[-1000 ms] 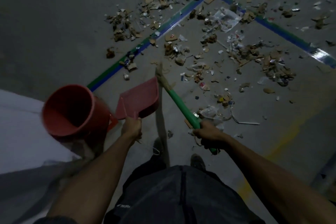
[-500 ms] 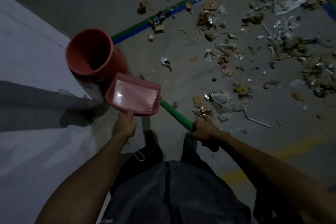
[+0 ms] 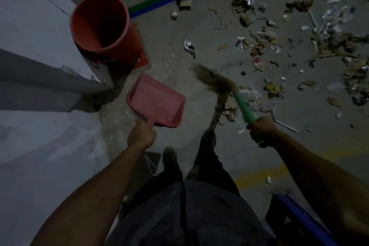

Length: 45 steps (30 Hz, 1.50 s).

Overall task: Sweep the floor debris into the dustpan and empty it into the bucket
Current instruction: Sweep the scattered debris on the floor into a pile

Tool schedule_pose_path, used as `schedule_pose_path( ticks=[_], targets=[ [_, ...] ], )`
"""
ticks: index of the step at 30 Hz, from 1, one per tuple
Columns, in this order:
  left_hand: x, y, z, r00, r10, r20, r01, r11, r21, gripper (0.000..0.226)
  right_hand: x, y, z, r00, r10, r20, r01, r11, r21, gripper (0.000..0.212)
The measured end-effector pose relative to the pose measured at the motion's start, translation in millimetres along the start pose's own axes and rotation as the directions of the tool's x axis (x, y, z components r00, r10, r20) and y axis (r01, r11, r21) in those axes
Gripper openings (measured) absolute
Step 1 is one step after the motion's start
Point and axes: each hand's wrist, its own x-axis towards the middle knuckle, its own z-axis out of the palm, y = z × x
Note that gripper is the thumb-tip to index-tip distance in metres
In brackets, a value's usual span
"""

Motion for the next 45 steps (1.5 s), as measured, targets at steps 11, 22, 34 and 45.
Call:
schedule_pose_path(
  ticks=[11, 22, 34, 45],
  targets=[
    [-1.7, 2.5, 4.2, 0.995, 0.099, 0.009, -0.099, 0.995, 0.016, 0.026, -47.0, -20.3, 52.4, 0.934, -0.344, -0.097, 0.346, 0.938, 0.002, 0.028],
    [29.9, 14.3, 20.8, 0.998, 0.009, -0.054, -0.012, 0.999, -0.045, 0.012, 41.0, -103.8, 64.6, 0.949, -0.297, 0.109, 0.299, 0.954, 0.001, 0.016],
    [53.6, 58.2, 48.8, 0.988, 0.047, -0.146, -0.06, 0.994, -0.087, 0.019, 85.3, -133.4, -27.0, 0.942, -0.244, -0.231, 0.298, 0.924, 0.241, 0.018],
    [36.5, 83.2, 46.9, 0.986, 0.074, -0.152, -0.094, 0.987, -0.129, 0.019, -7.8, 20.5, 33.5, 0.978, -0.136, 0.161, 0.149, 0.986, -0.069, 0.017]
  ],
)
